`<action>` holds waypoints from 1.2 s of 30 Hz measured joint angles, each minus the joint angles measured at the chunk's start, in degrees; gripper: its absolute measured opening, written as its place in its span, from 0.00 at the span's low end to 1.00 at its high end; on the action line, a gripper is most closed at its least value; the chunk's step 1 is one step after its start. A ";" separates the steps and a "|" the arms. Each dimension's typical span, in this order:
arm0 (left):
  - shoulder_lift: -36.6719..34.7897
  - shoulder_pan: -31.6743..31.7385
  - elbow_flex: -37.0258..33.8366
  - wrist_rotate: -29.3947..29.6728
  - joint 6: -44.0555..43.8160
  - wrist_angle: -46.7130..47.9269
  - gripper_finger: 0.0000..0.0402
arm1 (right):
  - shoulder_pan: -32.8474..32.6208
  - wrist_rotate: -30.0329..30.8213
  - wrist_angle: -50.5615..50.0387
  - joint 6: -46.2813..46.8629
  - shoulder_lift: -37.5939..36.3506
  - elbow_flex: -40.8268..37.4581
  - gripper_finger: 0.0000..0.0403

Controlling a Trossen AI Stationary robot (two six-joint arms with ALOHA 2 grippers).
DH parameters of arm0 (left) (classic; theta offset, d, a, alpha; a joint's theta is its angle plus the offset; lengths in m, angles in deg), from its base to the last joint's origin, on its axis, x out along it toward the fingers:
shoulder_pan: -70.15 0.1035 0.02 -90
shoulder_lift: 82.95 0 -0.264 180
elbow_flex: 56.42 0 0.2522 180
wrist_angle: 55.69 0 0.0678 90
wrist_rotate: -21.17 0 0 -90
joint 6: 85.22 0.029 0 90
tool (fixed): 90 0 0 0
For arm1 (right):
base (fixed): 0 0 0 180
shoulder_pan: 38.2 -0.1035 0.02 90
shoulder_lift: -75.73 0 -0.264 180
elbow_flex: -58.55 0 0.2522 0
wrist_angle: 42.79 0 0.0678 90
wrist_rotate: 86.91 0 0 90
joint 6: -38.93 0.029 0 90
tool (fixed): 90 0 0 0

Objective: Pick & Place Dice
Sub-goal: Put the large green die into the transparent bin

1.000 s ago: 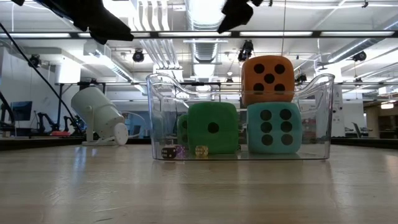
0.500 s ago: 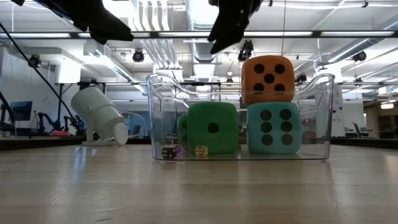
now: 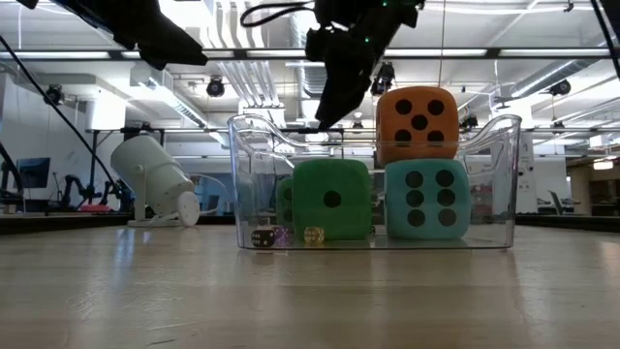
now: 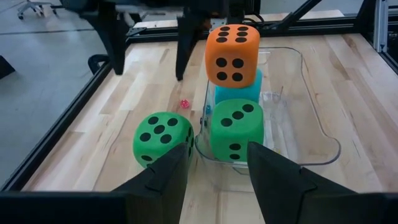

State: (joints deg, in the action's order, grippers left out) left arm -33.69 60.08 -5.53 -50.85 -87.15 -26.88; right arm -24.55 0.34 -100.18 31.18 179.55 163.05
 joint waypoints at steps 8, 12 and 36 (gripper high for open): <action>0.00 0.01 -0.02 0.01 -0.02 0.27 0.42 | 0.02 -0.32 1.59 0.02 3.13 0.00 0.99; 0.00 0.00 -0.02 0.00 -0.02 0.39 0.42 | 0.02 -0.35 4.04 -0.23 5.04 -0.15 0.99; 0.00 0.00 -0.02 0.00 -0.09 1.66 0.43 | 0.25 -1.94 5.30 -0.16 9.91 -0.15 0.99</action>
State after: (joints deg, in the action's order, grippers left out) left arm -33.69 60.08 -5.56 -50.85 -87.24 -25.22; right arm -24.31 -1.60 -94.88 31.02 189.46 162.90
